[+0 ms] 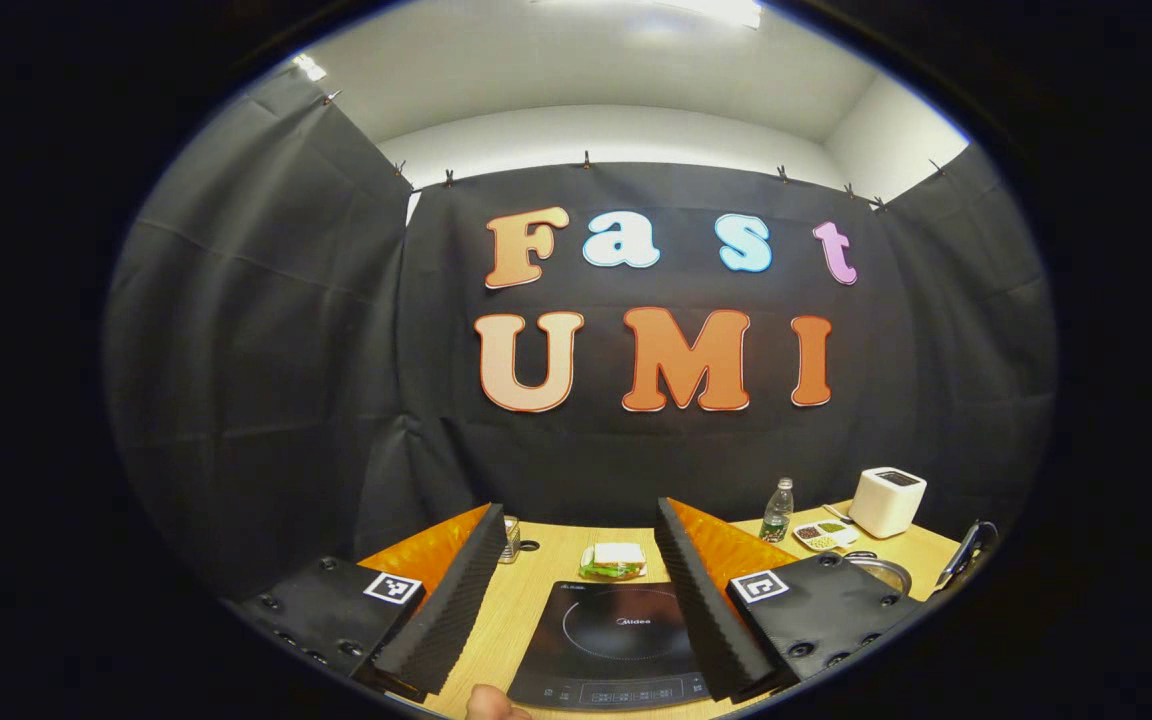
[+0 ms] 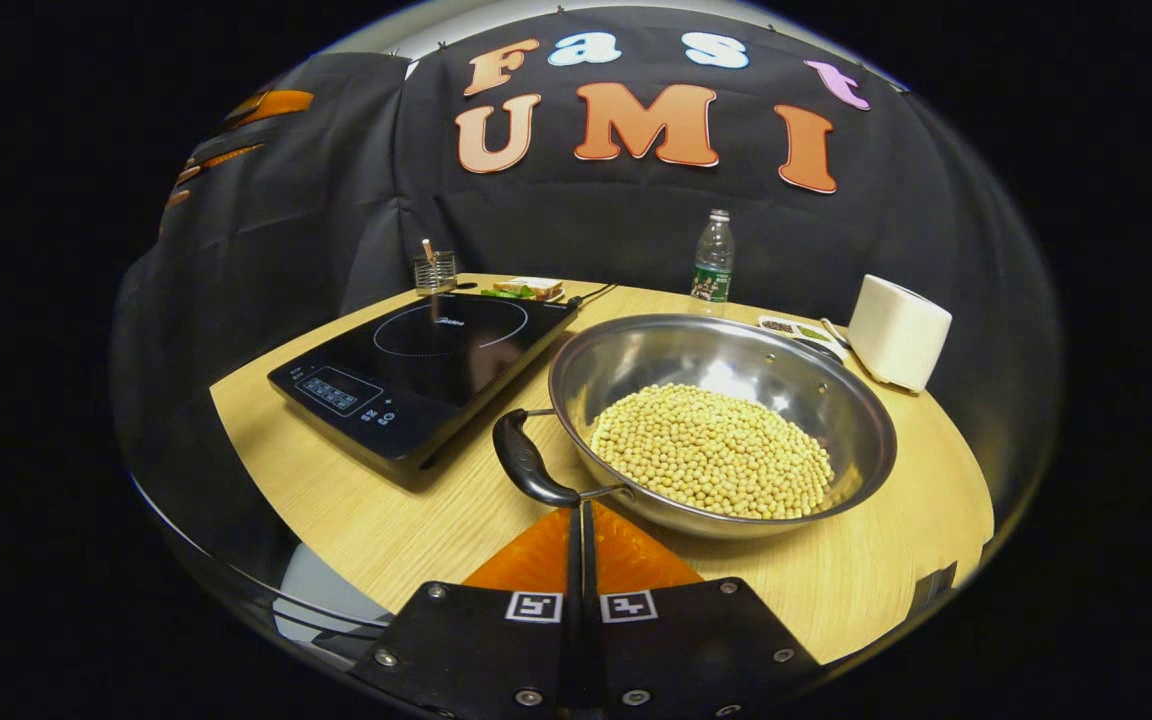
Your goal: First push the handle of the pot to place it horizontally, then grasp the pot with both hands and set it on the induction cooktop.
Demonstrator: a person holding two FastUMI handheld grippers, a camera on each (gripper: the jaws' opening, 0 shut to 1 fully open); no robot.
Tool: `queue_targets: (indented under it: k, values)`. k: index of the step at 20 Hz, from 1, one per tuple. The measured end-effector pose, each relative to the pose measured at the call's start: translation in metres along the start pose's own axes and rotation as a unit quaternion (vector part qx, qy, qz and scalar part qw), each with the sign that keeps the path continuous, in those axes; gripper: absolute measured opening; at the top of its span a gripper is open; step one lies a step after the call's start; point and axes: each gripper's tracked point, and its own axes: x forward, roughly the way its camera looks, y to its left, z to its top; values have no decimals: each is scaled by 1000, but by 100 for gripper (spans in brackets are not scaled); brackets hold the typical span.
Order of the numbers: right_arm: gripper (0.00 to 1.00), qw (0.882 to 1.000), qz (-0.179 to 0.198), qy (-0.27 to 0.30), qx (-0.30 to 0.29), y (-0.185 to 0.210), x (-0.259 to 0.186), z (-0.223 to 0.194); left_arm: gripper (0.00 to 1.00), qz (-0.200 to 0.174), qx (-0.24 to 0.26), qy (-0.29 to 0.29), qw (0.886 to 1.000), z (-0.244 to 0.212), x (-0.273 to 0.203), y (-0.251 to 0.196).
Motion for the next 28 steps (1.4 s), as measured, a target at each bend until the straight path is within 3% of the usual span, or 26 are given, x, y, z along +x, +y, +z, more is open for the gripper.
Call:
queue_targets:
  k: [14,28]
  values:
    - [0,999,26,9,18,22,34,19,97,1,-9,17,1000,-14,18,15]
    - [0,996,39,11,85,40,73,40,97,-3,-8,22,1000,-20,27,20]
